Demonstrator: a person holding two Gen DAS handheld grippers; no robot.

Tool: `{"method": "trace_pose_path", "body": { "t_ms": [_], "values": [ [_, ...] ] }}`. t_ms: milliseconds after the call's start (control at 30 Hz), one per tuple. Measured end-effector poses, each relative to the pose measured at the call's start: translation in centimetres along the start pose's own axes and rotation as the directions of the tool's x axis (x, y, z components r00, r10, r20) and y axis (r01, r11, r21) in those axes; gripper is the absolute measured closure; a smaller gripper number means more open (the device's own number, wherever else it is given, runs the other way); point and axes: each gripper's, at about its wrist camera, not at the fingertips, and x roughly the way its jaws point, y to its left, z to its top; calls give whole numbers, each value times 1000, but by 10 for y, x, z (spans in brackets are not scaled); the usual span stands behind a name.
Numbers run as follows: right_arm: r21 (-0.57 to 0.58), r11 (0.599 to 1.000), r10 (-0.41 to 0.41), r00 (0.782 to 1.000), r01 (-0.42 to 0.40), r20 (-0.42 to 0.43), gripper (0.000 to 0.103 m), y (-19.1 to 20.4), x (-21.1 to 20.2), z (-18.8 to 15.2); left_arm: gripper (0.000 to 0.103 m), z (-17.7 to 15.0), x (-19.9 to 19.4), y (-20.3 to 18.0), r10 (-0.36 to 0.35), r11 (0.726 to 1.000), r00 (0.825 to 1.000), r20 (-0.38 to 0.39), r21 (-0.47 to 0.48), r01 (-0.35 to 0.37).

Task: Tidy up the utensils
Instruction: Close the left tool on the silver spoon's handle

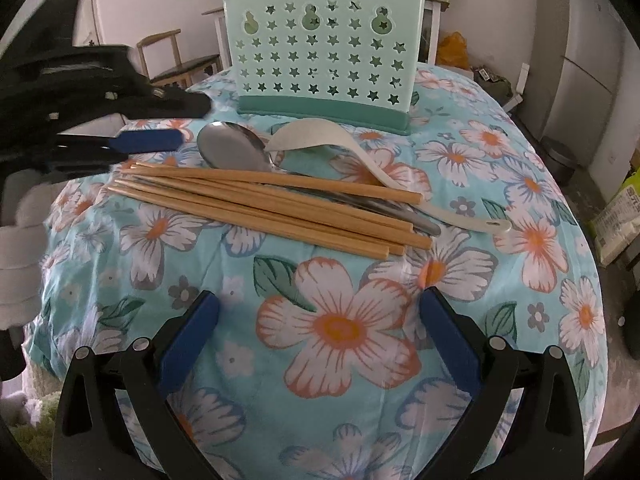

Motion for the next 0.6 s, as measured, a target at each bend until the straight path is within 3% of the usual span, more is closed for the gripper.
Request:
{"method": "trace_pose_path", "body": {
  "t_ms": [167,300,433,600],
  "values": [
    [-4,1000,9,1000,-9,9,5,0,-1,-2,73,1,21,3,44,999,998,-51,-21,-45],
    [4,1000,14,1000,-15,11,5,-1,0,-1,80,3,30,3,55,998,997,-53,-33,-57],
    [9,1000,8,1000,-8,16,5,-1,0,-1,92,5,33,5,50,997,997,-50,-54,-53],
    [-4,1000,-20,1000,21,19,5,4,0,-2,94,3,31,6,48,997,998,-40,-55,-50]
  ]
}}
